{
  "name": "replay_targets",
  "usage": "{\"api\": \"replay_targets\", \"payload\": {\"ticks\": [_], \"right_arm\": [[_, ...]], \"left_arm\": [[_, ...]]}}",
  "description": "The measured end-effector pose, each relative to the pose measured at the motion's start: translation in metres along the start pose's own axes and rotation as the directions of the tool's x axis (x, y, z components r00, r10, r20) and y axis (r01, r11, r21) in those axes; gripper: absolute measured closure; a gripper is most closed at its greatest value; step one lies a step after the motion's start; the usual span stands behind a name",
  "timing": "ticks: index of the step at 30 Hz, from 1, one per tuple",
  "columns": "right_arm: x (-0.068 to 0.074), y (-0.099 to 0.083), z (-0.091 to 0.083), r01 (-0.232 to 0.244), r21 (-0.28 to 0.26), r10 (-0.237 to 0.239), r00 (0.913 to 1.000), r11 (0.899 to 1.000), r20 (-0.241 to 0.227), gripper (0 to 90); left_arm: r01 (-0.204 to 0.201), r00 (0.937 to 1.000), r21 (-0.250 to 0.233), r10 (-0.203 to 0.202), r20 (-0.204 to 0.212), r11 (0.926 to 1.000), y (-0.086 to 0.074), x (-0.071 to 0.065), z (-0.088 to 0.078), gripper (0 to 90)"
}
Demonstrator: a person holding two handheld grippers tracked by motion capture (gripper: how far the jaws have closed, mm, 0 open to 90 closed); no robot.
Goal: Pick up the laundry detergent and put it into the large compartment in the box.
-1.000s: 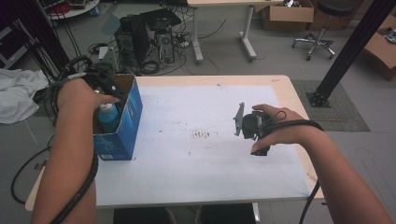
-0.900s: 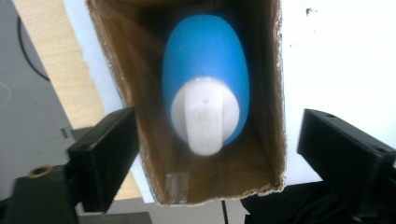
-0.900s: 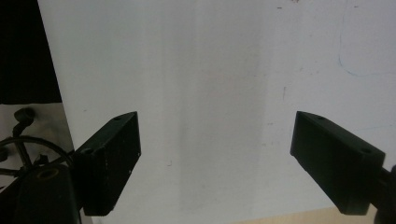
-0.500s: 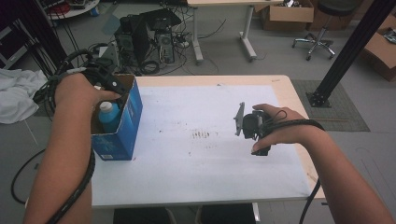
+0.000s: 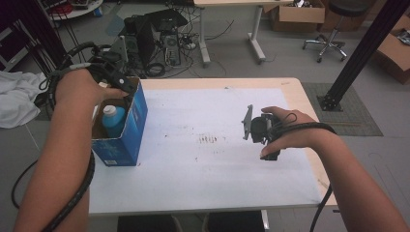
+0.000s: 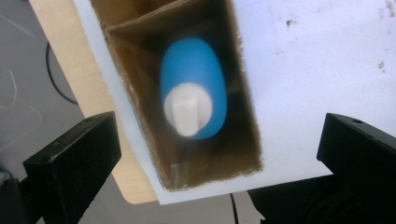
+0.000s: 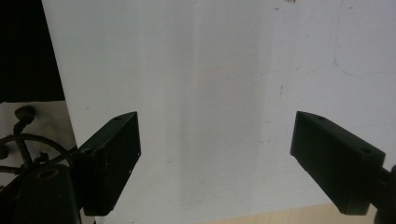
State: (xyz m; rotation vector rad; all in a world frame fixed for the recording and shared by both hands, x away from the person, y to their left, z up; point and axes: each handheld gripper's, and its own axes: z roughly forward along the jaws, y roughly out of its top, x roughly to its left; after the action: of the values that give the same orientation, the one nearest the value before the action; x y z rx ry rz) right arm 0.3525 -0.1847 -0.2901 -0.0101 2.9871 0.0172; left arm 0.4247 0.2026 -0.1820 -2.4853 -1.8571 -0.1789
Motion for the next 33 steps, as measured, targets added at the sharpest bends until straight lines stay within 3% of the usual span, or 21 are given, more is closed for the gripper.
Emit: {"api": "replay_targets", "payload": {"ticks": [5, 11, 15, 19, 21, 23, 24, 25, 26, 27, 31, 33], "right_arm": [[-0.002, 0.001, 0.000, -0.003, 0.004, 0.003, 1.0000, 1.000, -0.001, 16.3], [-0.003, 0.003, -0.001, -0.003, 0.004, 0.003, 1.0000, 1.000, 0.001, 16.3], [-0.003, 0.004, -0.001, -0.003, 0.011, 0.003, 1.0000, 1.000, 0.000, 16.3], [-0.004, 0.003, 0.000, -0.005, 0.018, 0.005, 1.0000, 1.000, -0.005, 16.3], [-0.004, 0.003, 0.000, -0.006, 0.022, 0.006, 1.0000, 1.000, -0.008, 16.3], [-0.004, 0.003, -0.001, -0.009, 0.023, 0.009, 0.9999, 1.000, -0.006, 16.3], [-0.004, 0.003, -0.001, -0.009, 0.022, 0.010, 0.9999, 1.000, -0.006, 16.3], [-0.005, 0.003, -0.001, 0.000, 0.017, 0.000, 1.0000, 1.000, -0.004, 16.3], [-0.005, 0.003, -0.002, -0.005, 0.021, 0.005, 1.0000, 1.000, -0.005, 16.3], [-0.005, 0.003, -0.002, -0.004, 0.021, 0.005, 1.0000, 1.000, -0.005, 16.3], [-0.006, 0.004, -0.003, -0.003, 0.019, 0.003, 1.0000, 1.000, -0.004, 16.3], [-0.006, 0.005, -0.003, -0.005, 0.020, 0.005, 1.0000, 1.000, -0.004, 16.3]], "left_arm": [[-0.075, 0.9970, -0.020, 0.075, 0.016, 0.9970, 0.001, -0.013, -0.008, 0.1], [-0.205, 0.9780, -0.045, 0.207, 0.027, 0.9777, 0.004, -0.037, -0.018, 0.1], [-0.286, 0.9576, -0.060, 0.287, 0.017, 0.9563, 0.005, -0.050, -0.021, 0.1], [-0.374, 0.9258, -0.094, 0.377, 0.024, 0.9228, 0.005, -0.060, -0.022, 0.1], [-0.433, 0.8989, -0.094, 0.437, 0.028, 0.8965, 0.005, -0.065, -0.021, 0.1], [-0.491, 0.8683, -0.099, 0.495, 0.025, 0.8655, 0.003, -0.071, -0.019, 0.1], [-0.503, 0.8607, -0.104, 0.508, 0.028, 0.8579, 0.002, -0.073, -0.018, 0.1], [-0.538, 0.8386, -0.107, 0.544, 0.030, 0.8359, 0.001, -0.075, -0.017, 0.1], [-0.560, 0.8244, -0.110, 0.565, 0.027, 0.8213, 0.000, -0.077, -0.016, 0.1], [-0.593, 0.8003, -0.110, 0.599, 0.029, 0.7977, -0.001, -0.080, -0.015, 0.1], [-0.685, 0.7200, -0.106, 0.692, 0.048, 0.7203, -0.006, -0.090, -0.009, 0.1], [-0.730, 0.6732, -0.106, 0.737, 0.057, 0.6750, -0.008, -0.096, -0.006, 0.1]]}}
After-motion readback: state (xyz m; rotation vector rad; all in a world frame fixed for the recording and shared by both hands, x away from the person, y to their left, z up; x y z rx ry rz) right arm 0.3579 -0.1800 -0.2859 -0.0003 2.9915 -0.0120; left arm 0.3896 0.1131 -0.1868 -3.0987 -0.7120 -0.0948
